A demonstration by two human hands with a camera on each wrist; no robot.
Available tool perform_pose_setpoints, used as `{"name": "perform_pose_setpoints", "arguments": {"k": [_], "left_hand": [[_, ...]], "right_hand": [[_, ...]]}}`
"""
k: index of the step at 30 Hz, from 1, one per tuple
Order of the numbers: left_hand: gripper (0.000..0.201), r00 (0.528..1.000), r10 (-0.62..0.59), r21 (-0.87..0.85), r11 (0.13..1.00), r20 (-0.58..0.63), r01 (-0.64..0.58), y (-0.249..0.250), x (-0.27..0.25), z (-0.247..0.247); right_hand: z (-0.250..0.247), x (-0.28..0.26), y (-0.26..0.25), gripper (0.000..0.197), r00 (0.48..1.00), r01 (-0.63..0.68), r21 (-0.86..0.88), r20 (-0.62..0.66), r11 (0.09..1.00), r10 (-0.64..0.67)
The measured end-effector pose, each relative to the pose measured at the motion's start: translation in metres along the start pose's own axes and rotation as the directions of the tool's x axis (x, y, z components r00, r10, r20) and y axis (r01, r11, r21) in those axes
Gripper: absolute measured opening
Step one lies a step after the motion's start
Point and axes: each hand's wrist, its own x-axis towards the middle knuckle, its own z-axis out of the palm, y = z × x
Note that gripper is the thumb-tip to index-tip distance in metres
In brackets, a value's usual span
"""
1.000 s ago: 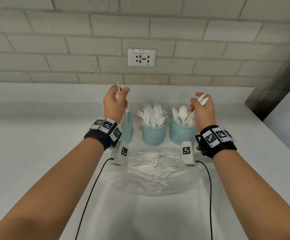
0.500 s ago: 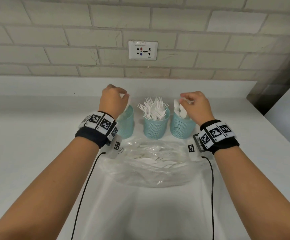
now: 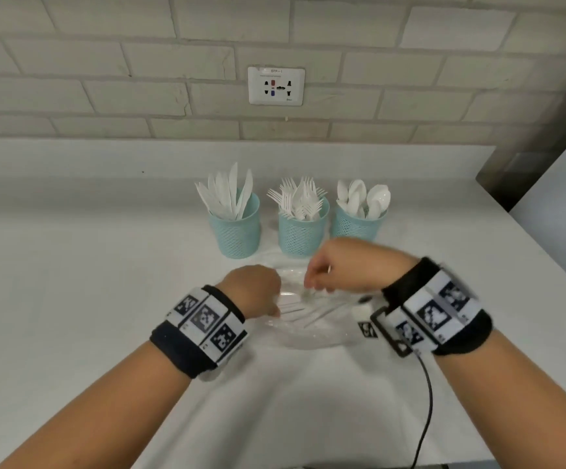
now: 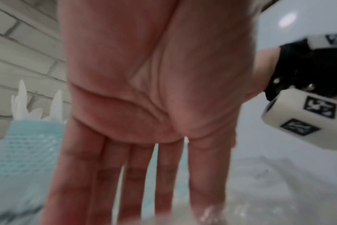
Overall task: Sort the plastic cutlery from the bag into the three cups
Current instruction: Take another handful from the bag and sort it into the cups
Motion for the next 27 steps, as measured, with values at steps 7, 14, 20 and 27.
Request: {"name": "perform_pose_setpoints", "arguments": {"k": [7,14,20,27], "left_hand": [[0.075,0.998,-0.060,0.102,0.993,-0.036,0.063,-0.001,0.006,0.027],[0.066,0.994,-0.026,-0.026,0.999,-0.106,0.023,0.002,0.011,0.032],[0.049,0.991,0.012,-0.181,0.983,-0.130,-0.035,-0.001,0.017,0.035],[0.061,0.996,0.043,-0.274,0.960,-0.075,-0.062,0.007,0.018,0.039]], "right_hand": [[0.056,-0.003,0.035,0.038,0.953,-0.304,-0.244,-0.090,0.921,0.290],[0.077,0.005,0.039,0.034,0.932,-0.360,-0.268,-0.131,0.894,0.337],[0.083,0.008,0.042,0.031,0.955,-0.290,-0.309,-0.155,0.906,0.253],[0.080,0.009,0.043,0.030,0.952,-0.298,-0.342,-0.181,0.891,0.248]]}}
